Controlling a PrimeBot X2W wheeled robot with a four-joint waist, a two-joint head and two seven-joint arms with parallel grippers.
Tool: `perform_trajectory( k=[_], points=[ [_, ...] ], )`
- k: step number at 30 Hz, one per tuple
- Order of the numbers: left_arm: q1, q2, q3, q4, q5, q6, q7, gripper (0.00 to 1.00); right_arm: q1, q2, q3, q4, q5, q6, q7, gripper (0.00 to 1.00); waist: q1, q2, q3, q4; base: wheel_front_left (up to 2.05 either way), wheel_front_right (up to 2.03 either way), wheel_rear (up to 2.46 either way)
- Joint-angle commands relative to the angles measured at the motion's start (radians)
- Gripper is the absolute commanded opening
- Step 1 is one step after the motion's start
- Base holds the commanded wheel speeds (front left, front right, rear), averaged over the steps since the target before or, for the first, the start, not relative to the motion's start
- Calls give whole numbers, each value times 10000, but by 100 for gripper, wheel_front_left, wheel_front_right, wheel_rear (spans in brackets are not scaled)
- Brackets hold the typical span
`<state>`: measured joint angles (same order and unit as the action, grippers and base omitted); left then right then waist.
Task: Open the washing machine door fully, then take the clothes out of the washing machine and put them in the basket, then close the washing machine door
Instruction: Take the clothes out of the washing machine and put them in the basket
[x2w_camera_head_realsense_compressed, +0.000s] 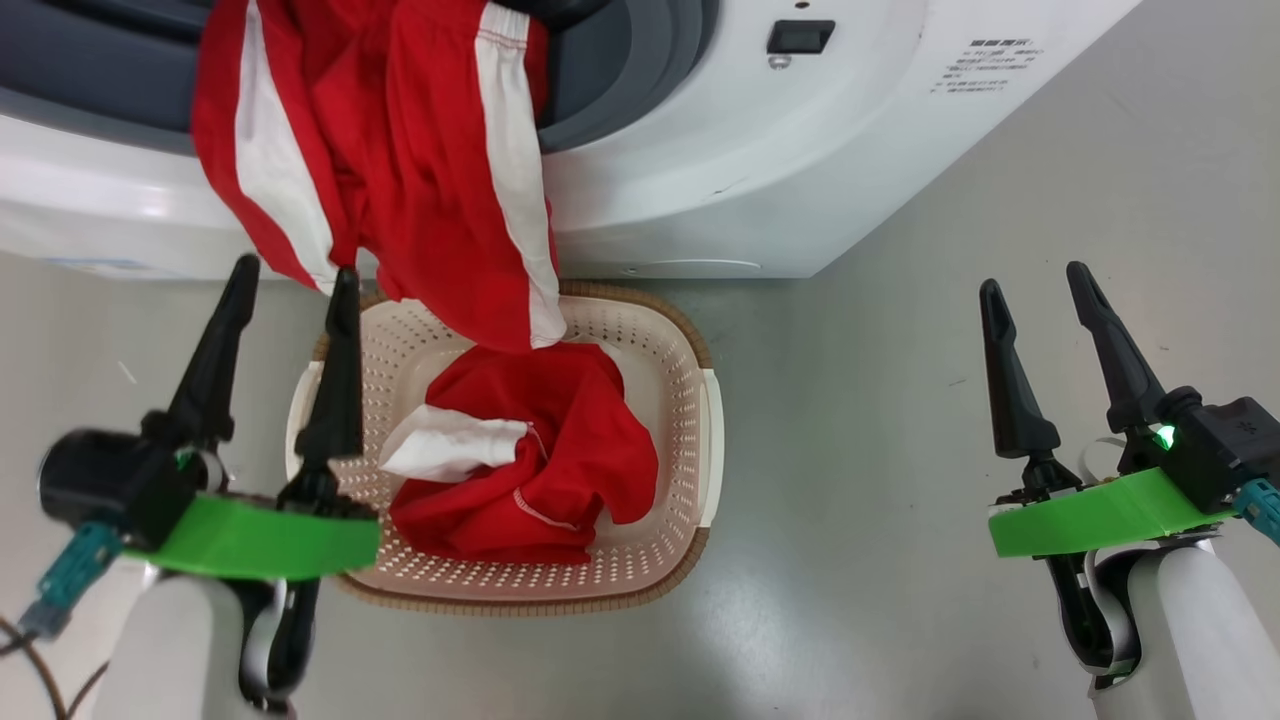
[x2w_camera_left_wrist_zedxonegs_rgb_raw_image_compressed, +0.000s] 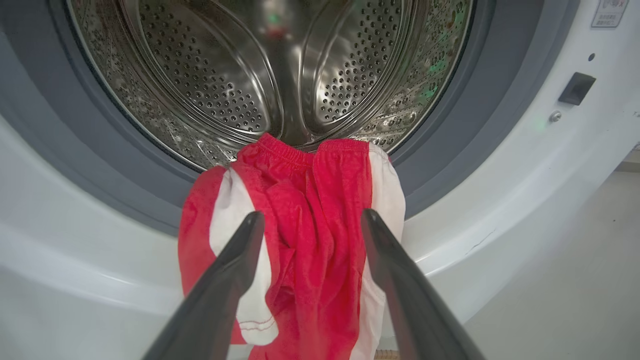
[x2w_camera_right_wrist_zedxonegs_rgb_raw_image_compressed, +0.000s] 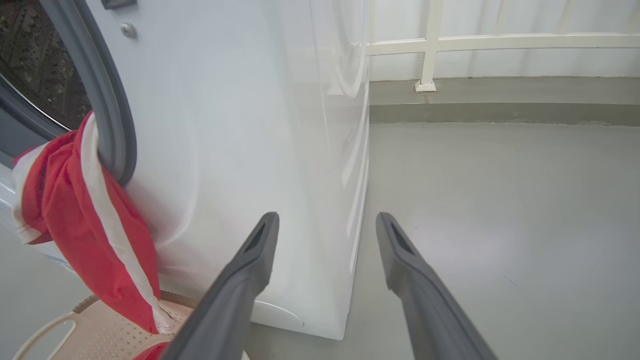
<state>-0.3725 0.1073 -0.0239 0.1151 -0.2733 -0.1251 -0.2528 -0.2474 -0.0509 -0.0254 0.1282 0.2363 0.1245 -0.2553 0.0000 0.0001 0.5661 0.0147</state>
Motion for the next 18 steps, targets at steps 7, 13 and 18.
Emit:
perform_trajectory(
  k=[7, 13, 18],
  points=[
    [-1233, 678, -380, 1067, -86, -56, -18, 100, 272, 7, 235, -212, -58, 62, -65, 100, 0, -1, -31, -10, 0, 0, 0],
    [-2941, 1009, -859, 2609, -275, -56, 422, 100, 227, 7, 268, -261, -13, 62, -65, 100, 0, -1, 101, -98, 0, 0, 0],
    [-4017, 1229, -1095, 3699, -144, -46, 780, 100, 170, 7, 284, -289, 32, 62, -65, 100, 0, -1, 219, -175, 0, 0, 0]
  ],
)
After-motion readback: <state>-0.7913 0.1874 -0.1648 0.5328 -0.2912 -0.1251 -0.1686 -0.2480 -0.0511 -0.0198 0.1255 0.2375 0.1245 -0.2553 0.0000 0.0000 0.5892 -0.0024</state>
